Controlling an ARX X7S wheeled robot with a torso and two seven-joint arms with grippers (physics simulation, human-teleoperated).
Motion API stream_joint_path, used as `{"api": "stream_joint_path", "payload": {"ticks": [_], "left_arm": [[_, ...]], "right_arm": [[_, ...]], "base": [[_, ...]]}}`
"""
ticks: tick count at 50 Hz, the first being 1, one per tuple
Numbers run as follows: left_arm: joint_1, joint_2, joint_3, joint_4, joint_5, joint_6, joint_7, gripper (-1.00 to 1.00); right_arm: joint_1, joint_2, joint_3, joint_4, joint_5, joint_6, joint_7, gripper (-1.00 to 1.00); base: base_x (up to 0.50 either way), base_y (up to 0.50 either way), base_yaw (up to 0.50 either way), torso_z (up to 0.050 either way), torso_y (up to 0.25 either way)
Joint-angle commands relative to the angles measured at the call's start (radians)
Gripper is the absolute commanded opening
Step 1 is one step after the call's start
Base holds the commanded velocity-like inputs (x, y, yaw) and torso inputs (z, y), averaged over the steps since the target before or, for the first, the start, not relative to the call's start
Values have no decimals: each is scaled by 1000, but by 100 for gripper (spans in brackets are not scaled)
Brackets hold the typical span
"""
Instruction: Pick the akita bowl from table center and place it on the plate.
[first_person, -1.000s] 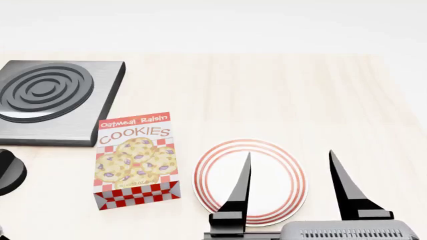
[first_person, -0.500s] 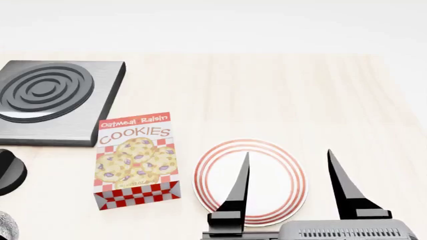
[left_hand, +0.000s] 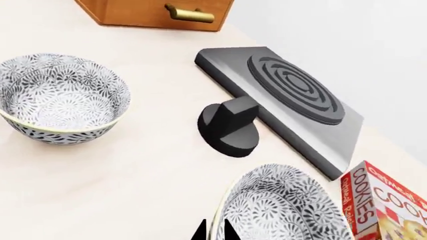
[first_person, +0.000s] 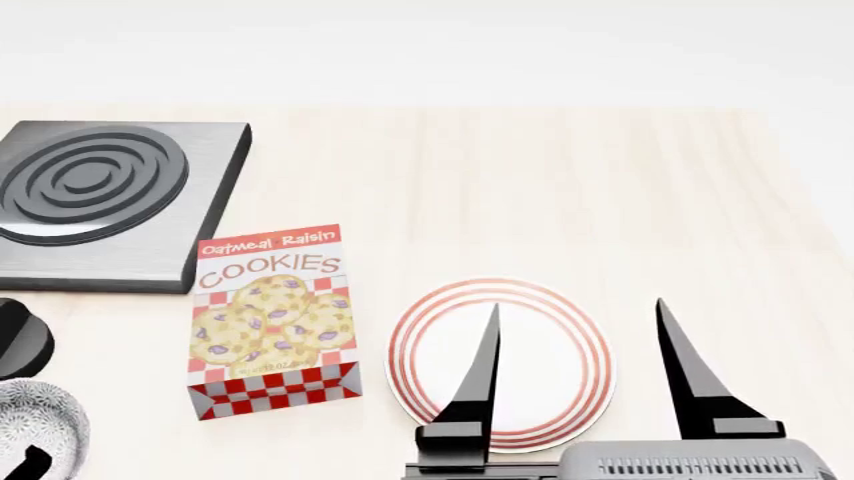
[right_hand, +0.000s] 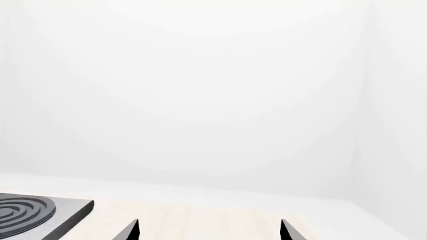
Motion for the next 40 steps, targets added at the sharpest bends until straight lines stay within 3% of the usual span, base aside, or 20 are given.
{"api": "stream_joint_path", "payload": {"ticks": [1,23,40], "left_arm": [[0,-28,48,123,-5,-37,-1,-100],[-29,-101,169,266,160,-5,57,-100],[-80,-155,288,325,321,72,176,-100]], "right_arm": [[1,4,0,-2,6,1,5,100],[5,10,-6,-2,12,-1,14,100],[7,18,-6,-21,24,9,21,100]], "base": [[0,0,0,0,0],[0,0,0,0,0],[0,0,0,0,0]]}}
